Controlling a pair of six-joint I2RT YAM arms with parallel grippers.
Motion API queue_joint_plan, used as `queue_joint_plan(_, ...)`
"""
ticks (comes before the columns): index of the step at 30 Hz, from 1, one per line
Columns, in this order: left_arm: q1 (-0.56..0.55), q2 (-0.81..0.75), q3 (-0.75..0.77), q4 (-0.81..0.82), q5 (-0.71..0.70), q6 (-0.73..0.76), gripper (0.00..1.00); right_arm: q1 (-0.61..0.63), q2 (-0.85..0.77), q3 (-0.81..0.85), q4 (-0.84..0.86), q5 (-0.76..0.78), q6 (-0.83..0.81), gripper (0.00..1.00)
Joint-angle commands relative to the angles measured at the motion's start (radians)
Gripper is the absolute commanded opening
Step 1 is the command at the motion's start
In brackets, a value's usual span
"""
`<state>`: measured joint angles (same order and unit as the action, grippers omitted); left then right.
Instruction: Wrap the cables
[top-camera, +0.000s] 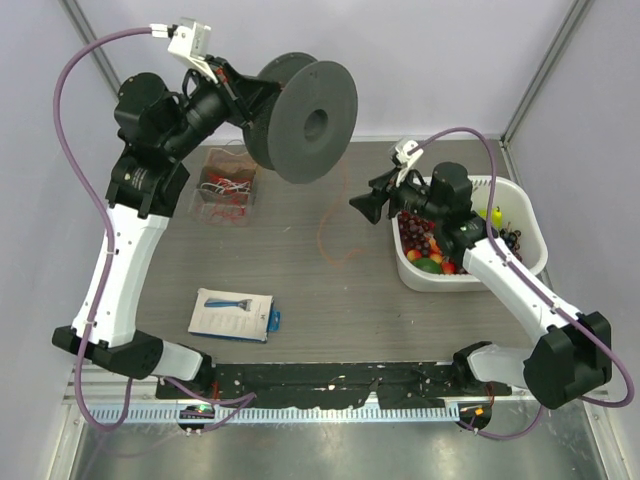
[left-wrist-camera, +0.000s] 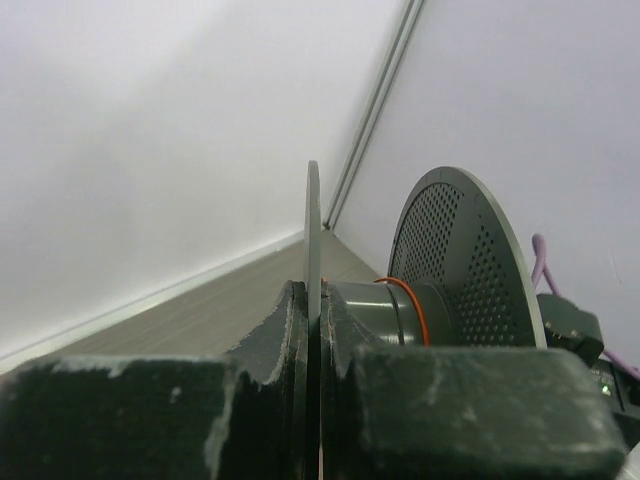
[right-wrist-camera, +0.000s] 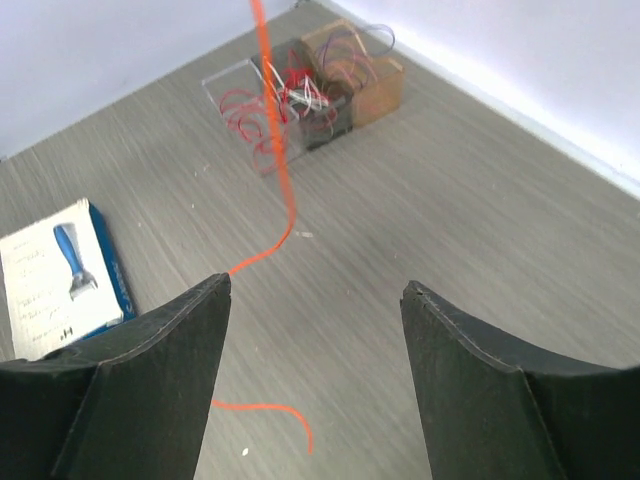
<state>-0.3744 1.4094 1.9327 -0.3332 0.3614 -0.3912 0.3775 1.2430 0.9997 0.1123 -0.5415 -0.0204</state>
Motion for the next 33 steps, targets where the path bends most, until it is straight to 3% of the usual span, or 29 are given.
queue_joint_plan(1, 0.002, 0.006, 0.095, 0.100, -0.032, -0.040, 0.00, -0.003, -0.042, -0.064, 0.006, 0.029, -0.002, 0.75)
queue_joint_plan(6, 0.002, 0.039, 0.159, 0.105, -0.036, -0.058, 0.00, -0.005, -0.063, -0.130, -0.071, -0.080, -0.176, 0.78)
queue_joint_plan(10, 0.002, 0.060, 0.199, 0.103, -0.029, -0.071, 0.00, -0.003, -0.059, -0.168, -0.050, -0.075, -0.280, 0.78)
queue_joint_plan(15, 0.002, 0.065, 0.190, 0.097, -0.019, -0.074, 0.00, 0.000, -0.016, -0.144, -0.052, -0.049, -0.585, 0.78)
queue_joint_plan(21, 0.002, 0.062, 0.170, 0.097, -0.019, -0.081, 0.00, 0.034, 0.104, 0.026, -0.272, 0.003, -0.855, 0.81)
queue_joint_plan(26, 0.000, 0.063, 0.176, 0.089, -0.012, -0.083, 0.00, 0.084, 0.150, 0.068, -0.456, 0.022, -1.154, 0.79)
queue_joint_plan(33, 0.002, 0.062, 0.173, 0.083, -0.004, -0.080, 0.00, 0.139, 0.214, 0.108, -0.571, 0.028, -1.286, 0.79)
